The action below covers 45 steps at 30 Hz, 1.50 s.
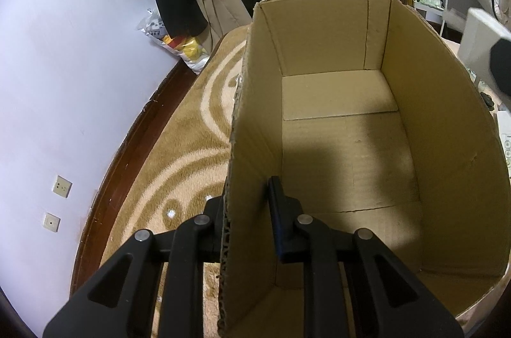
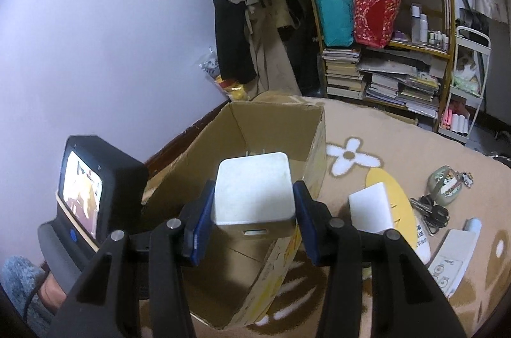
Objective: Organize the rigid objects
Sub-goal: 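Open the right tool to drop the adapter into the box, then move the right tool back to the pile and grasp the black round key fob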
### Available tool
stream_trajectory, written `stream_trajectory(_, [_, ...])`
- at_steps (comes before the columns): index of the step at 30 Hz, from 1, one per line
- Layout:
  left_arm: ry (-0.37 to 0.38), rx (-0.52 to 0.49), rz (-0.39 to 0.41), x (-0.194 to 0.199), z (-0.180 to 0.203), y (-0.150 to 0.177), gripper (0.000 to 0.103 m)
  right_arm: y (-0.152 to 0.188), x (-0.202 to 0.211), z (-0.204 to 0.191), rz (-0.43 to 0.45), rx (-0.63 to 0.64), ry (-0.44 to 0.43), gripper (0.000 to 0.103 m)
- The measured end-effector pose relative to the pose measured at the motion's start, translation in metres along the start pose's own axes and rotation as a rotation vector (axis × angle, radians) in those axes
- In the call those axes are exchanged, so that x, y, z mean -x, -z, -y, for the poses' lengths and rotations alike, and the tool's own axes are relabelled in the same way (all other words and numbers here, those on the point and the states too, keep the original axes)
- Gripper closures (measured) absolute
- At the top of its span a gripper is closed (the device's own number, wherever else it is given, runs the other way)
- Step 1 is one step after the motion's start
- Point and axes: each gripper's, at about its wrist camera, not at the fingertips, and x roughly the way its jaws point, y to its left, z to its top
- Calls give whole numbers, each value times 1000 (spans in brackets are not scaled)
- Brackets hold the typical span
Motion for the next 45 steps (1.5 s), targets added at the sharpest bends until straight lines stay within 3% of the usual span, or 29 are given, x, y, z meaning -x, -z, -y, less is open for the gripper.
stream_trajectory(9, [6, -6, -9, -1, 0, 0, 85, 2, -5, -6, -23, 28, 17, 51])
stream_trajectory(11, [20, -6, -19, -1, 1, 0, 86, 0, -2, -4, -12, 23, 43, 44])
stream_trajectory(16, [11, 4, -22, -3, -3, 0, 85, -6, 7, 12, 40, -6, 108, 11])
stream_trajectory(20, [10, 1, -22, -3, -2, 0, 85, -7, 9, 31, 52, -36, 165, 0])
stream_trajectory(26, [10, -3, -22, -3, 0, 0, 85, -4, 5, 58, 35, -71, 264, 0])
stream_trajectory(34, [13, -3, -23, -3, 0, -1, 85, 7, -12, 75, -17, -62, 325, 0])
stream_trajectory(45, [17, -5, -12, -7, -1, -3, 85, 26, -31, 93, -132, -96, 305, 2])
